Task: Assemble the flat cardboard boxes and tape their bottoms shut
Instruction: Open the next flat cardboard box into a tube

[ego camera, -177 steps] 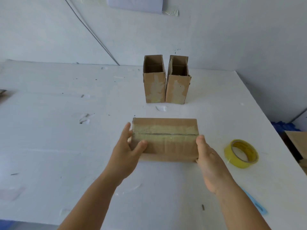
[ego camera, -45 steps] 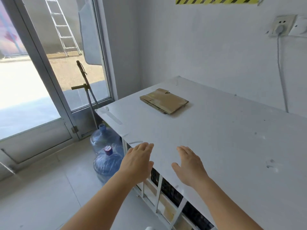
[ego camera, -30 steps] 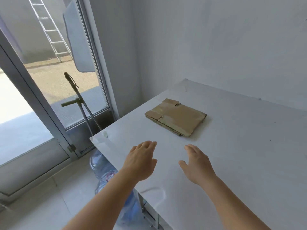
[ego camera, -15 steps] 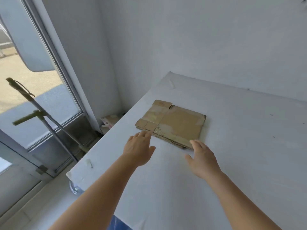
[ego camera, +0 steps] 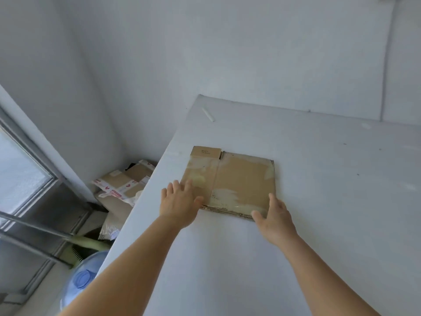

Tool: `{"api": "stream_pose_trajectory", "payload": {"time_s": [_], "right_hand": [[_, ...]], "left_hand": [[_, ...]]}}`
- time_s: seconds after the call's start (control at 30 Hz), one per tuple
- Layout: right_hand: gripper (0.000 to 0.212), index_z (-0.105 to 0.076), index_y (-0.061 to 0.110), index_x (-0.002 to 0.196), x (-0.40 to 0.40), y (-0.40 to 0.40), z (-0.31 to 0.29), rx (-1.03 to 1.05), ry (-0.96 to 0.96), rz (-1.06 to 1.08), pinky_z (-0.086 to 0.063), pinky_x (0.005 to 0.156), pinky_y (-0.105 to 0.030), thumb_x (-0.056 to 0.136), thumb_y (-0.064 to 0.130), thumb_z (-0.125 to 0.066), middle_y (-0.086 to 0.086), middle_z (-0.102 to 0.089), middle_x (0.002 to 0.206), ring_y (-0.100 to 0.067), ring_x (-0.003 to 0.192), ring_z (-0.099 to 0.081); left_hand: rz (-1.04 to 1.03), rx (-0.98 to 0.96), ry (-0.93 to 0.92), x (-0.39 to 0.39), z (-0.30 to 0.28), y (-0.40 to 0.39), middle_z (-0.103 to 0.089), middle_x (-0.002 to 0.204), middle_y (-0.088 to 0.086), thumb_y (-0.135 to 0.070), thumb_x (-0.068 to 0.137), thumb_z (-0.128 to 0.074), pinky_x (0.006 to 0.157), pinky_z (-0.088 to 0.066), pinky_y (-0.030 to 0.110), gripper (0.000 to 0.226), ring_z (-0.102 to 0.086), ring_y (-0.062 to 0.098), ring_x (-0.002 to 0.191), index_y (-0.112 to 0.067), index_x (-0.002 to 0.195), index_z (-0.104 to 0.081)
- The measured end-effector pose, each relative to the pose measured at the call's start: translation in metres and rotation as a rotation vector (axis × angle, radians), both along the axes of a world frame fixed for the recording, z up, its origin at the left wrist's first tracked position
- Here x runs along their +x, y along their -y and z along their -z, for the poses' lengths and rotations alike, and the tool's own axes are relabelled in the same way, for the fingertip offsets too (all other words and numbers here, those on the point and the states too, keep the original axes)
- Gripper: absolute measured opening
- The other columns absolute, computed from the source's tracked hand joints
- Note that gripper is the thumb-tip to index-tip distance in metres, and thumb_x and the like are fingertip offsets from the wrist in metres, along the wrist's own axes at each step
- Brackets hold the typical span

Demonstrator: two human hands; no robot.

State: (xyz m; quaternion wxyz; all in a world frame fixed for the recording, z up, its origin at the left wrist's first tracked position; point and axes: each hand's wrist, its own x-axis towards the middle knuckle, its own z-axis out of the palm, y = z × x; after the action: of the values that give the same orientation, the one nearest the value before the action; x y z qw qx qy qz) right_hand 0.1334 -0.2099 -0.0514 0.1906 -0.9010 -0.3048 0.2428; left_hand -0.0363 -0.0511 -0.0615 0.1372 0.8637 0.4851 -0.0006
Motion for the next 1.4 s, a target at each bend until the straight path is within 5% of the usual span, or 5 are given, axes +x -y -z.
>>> {"api": "stream_pose_trajectory", "payload": {"time_s": [0.4, 0.63, 1.4], "right_hand": [[0.074, -0.012, 0.018, 0.151, -0.01, 0.018, -0.004, 0.17, 0.007, 0.144, -0.031, 0.108, -0.035, 0.092, 0.032, -0.054, -0.001, -0.013, 0.157, -0.02, 0.14, -0.029], [0.073, -0.015, 0.018, 0.15, 0.004, 0.068, -0.015, 0.194, 0.058, 0.215, -0.029, 0.109, -0.033, 0.09, 0.029, -0.056, -0.002, -0.016, 0.156, -0.018, 0.141, -0.026], [0.073, -0.015, 0.021, 0.151, 0.098, 0.436, -0.043, 0.191, 0.088, 0.487, -0.028, 0.111, -0.035, 0.091, 0.031, -0.056, 0.001, -0.014, 0.158, -0.019, 0.142, -0.023]], "left_hand": [[0.007, -0.041, 0.261, -0.001, -0.022, 0.013, -0.03, 0.133, 0.014, -0.044, 0.089, -0.056, 0.11, -0.022, 0.04, 0.059, -0.033, 0.033, 0.122, -0.032, 0.141, -0.032], [0.082, -0.117, 0.378, 0.02, -0.025, 0.058, -0.021, 0.137, 0.015, -0.035, 0.09, -0.057, 0.102, -0.037, 0.039, 0.06, -0.025, 0.033, 0.13, -0.033, 0.144, -0.031], [0.411, -0.164, 0.385, 0.164, -0.046, 0.387, -0.022, 0.135, 0.014, -0.039, 0.091, -0.055, 0.097, -0.04, 0.036, 0.056, -0.027, 0.03, 0.125, -0.03, 0.141, -0.031]]}}
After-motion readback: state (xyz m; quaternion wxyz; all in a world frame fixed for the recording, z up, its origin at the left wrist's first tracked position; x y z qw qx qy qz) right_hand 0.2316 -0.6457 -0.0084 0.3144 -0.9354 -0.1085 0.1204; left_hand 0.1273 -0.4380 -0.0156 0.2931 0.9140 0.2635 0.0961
